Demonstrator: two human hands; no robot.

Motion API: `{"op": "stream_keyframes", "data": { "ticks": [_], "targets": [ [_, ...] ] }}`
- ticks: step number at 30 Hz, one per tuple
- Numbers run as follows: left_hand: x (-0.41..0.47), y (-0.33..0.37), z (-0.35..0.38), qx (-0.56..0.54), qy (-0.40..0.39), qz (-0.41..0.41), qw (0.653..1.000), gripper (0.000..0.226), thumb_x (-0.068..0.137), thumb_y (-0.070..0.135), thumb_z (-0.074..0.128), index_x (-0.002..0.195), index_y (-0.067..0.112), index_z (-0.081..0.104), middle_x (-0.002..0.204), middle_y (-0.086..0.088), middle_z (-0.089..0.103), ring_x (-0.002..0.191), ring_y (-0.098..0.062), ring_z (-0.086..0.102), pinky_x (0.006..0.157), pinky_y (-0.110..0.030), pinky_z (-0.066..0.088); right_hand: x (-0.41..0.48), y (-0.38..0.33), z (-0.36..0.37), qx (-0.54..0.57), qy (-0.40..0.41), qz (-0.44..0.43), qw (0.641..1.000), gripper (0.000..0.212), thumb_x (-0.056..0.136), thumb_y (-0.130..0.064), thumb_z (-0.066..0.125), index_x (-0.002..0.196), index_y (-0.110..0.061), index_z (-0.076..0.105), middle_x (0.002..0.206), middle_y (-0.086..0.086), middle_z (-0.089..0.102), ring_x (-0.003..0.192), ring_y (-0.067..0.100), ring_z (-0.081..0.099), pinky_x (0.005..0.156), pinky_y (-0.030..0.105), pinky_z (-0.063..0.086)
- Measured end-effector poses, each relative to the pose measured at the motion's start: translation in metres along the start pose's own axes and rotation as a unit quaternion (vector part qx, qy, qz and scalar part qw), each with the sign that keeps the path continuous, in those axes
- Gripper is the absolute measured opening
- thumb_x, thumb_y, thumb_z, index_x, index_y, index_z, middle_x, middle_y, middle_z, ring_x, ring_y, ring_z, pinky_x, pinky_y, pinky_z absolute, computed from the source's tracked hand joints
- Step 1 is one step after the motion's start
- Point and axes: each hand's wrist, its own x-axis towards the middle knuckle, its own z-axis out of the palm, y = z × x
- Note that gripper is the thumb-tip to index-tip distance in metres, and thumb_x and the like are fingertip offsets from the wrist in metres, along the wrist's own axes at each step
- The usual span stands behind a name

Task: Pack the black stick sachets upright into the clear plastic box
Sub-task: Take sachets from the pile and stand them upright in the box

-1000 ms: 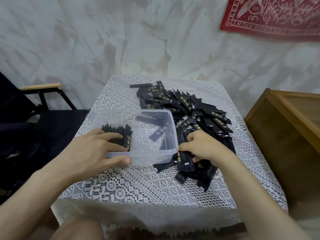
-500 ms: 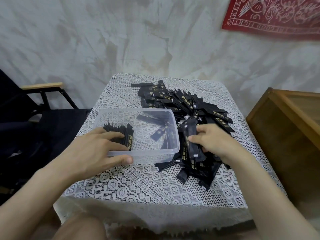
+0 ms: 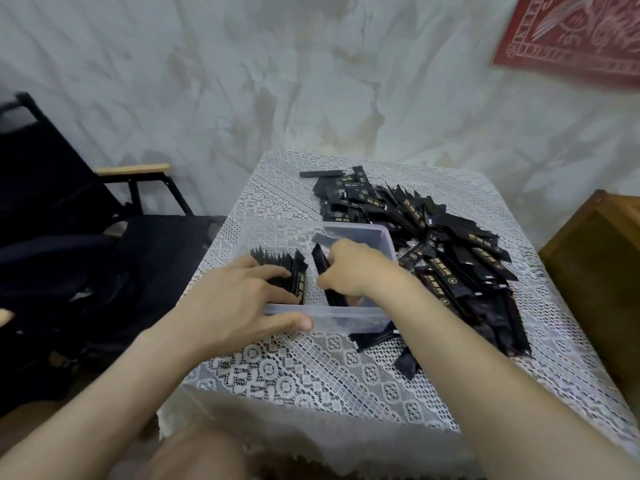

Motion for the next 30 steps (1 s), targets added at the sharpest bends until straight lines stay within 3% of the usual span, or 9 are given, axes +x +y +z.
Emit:
{"op": "stream_keyframes", "data": {
  "ticks": [3, 6, 10, 13, 16, 20, 26, 30],
  "targets": [
    [0.000, 0.001, 0.000, 0.002, 0.000, -0.001, 1.000, 0.089, 0.071, 0.098, 0.003, 0.128, 0.056, 0.059, 0.150, 0.023, 0.043, 0.116, -0.007, 0.040, 0.093, -0.031, 0.047, 0.009, -0.005, 0.009, -0.027, -0.009, 0.015, 0.999, 0.027, 0.098, -0.030, 0.059, 0.082, -0.011, 0.052, 0.068, 0.003, 0.057, 0.066, 0.025, 0.060, 0.054, 0.029, 0.038],
    [0.000, 0.002, -0.001, -0.008, 0.002, 0.000, 1.000, 0.085, 0.072, 0.097, 0.005, 0.127, 0.060, 0.057, 0.150, 0.022, 0.044, 0.115, -0.008, 0.040, 0.093, -0.033, 0.047, 0.017, -0.007, 0.015, 0.021, -0.020, 0.017, 0.999, 0.032, 0.095, -0.034, 0.068, 0.079, -0.011, 0.053, 0.064, 0.004, 0.065, 0.050, 0.018, 0.060, 0.049, 0.023, 0.043],
    [-0.001, 0.001, 0.002, -0.018, 0.015, 0.003, 1.000, 0.086, 0.073, 0.097, 0.007, 0.128, 0.056, 0.059, 0.146, 0.024, 0.048, 0.109, -0.007, 0.040, 0.091, -0.033, 0.047, 0.020, 0.001, 0.017, 0.180, -0.054, 0.030, 0.982, 0.045, 0.094, -0.045, 0.070, 0.116, -0.010, 0.052, 0.084, 0.009, 0.070, 0.058, 0.013, 0.068, 0.048, 0.023, 0.052],
    [0.000, 0.000, 0.004, -0.019, 0.024, -0.005, 1.000, 0.095, 0.071, 0.100, 0.007, 0.131, 0.050, 0.060, 0.145, 0.023, 0.050, 0.111, -0.008, 0.042, 0.094, -0.033, 0.046, 0.015, 0.006, 0.015, 0.241, -0.064, 0.034, 0.968, 0.041, 0.104, -0.028, 0.058, 0.131, 0.003, 0.051, 0.101, 0.018, 0.069, 0.064, 0.016, 0.069, 0.050, 0.023, 0.058],
    [0.000, 0.001, 0.006, -0.029, 0.034, -0.004, 0.999, 0.097, 0.072, 0.100, 0.010, 0.133, 0.044, 0.060, 0.143, 0.020, 0.054, 0.112, -0.009, 0.046, 0.096, -0.034, 0.046, 0.014, 0.010, 0.016, 0.238, -0.065, 0.027, 0.969, 0.025, 0.104, -0.012, 0.056, 0.122, 0.006, 0.058, 0.094, 0.018, 0.068, 0.062, 0.016, 0.067, 0.060, 0.026, 0.059],
    [-0.002, 0.002, 0.004, -0.030, 0.023, -0.006, 0.999, 0.093, 0.072, 0.098, 0.011, 0.140, 0.049, 0.052, 0.145, 0.022, 0.051, 0.114, -0.009, 0.044, 0.098, -0.031, 0.044, 0.015, 0.008, 0.016, 0.231, -0.068, 0.030, 0.970, 0.014, 0.101, -0.006, 0.059, 0.110, 0.004, 0.063, 0.082, 0.015, 0.068, 0.062, 0.018, 0.066, 0.067, 0.030, 0.060],
    [-0.002, 0.001, 0.000, -0.034, 0.003, 0.006, 0.999, 0.084, 0.073, 0.096, 0.012, 0.135, 0.057, 0.052, 0.148, 0.018, 0.049, 0.114, -0.009, 0.043, 0.094, -0.027, 0.040, 0.021, -0.001, 0.017, 0.236, -0.072, 0.042, 0.968, 0.017, 0.101, -0.003, 0.057, 0.113, 0.008, 0.062, 0.086, 0.020, 0.069, 0.065, 0.026, 0.069, 0.072, 0.034, 0.062],
    [-0.001, 0.000, -0.002, -0.031, 0.001, 0.010, 0.999, 0.082, 0.074, 0.095, 0.015, 0.133, 0.055, 0.055, 0.148, 0.016, 0.051, 0.116, -0.009, 0.044, 0.095, -0.024, 0.036, 0.021, 0.001, 0.018, 0.239, -0.066, 0.031, 0.968, 0.006, 0.100, -0.001, 0.059, 0.104, 0.002, 0.062, 0.089, 0.022, 0.070, 0.069, 0.026, 0.069, 0.075, 0.037, 0.064]
  ]
}}
